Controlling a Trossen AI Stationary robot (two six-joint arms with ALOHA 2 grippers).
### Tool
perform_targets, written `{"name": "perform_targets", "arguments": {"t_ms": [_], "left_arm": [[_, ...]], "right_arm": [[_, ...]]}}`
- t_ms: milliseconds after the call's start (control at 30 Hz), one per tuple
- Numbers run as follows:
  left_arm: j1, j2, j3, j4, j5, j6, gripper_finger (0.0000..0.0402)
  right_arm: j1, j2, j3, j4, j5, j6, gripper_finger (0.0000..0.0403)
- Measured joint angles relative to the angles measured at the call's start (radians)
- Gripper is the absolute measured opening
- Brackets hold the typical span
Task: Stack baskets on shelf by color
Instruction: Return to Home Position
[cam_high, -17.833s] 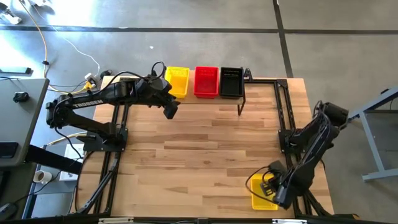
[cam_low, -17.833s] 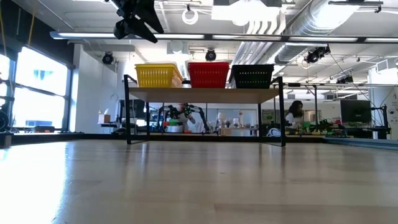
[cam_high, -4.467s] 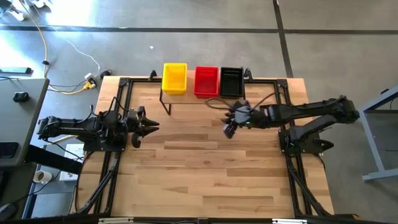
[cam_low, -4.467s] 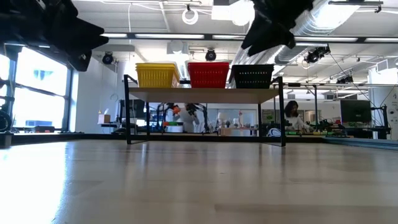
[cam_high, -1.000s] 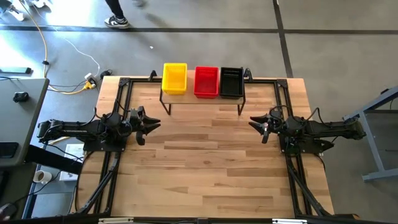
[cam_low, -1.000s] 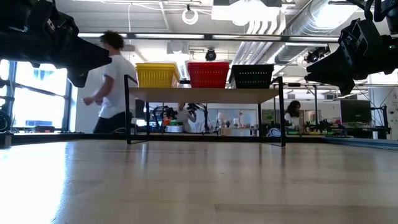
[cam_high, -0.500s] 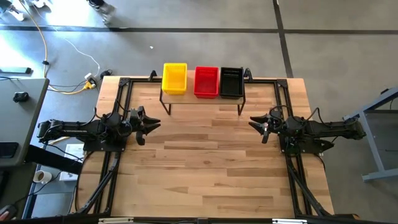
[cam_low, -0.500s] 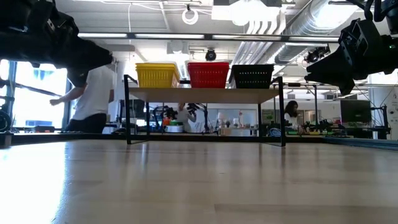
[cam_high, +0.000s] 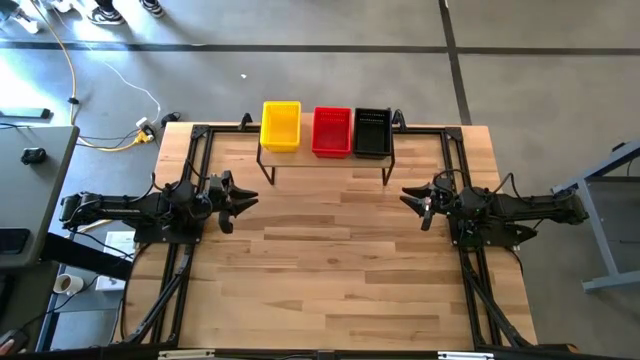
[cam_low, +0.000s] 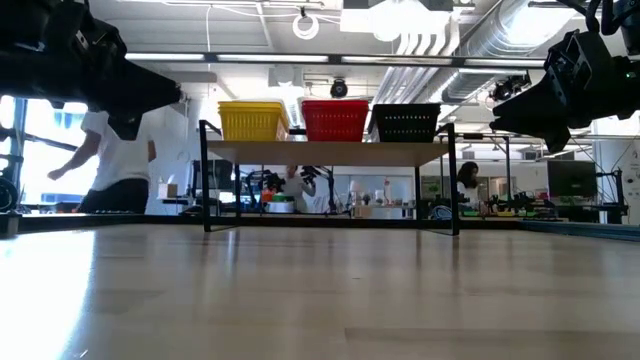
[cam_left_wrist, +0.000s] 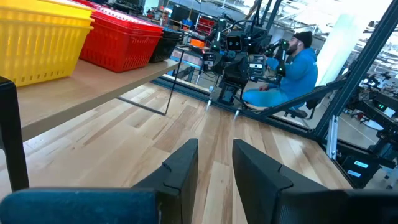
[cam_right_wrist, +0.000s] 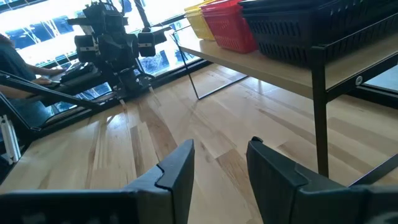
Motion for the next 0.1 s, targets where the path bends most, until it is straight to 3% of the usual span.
{"name": "perform_targets", "arguments": {"t_ms": [100], "left_arm": [[0.0, 0.0, 0.0, 0.0, 0.0, 0.0, 0.009]], "right_arm": [[0.0, 0.0, 0.0, 0.0, 0.0, 0.0, 0.0133]]}}
